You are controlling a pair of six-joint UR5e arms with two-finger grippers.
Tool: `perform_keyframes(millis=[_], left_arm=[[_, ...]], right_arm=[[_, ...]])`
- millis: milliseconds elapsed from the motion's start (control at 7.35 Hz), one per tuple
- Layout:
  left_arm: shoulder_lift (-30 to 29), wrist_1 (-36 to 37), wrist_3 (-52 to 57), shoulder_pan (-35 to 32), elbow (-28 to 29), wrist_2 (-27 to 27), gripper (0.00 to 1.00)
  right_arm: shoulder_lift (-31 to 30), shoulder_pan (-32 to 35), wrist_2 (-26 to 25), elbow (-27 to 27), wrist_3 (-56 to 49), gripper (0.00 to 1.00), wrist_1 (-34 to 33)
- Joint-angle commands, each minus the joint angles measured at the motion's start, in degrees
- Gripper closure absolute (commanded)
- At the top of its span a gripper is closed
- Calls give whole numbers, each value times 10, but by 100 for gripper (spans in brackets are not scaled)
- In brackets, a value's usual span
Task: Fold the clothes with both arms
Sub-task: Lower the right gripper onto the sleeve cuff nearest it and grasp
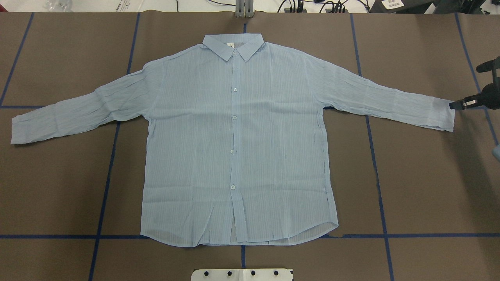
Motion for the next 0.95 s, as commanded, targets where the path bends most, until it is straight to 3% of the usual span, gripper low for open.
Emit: perform_keyframes(millis=[0,272,680,816], left_arm=[[1,0,0,0,1,0,0],[4,0,1,0,1,-1,0],[4,0,1,0,1,0,0],[4,0,1,0,1,0,0]], right_arm=[[1,-5,-4,-7,-1,56,0],[1,-8,-8,-8,-1,67,0],[3,-8,-5,-3,2,100,0],[3,-8,-4,1,3,100,0]])
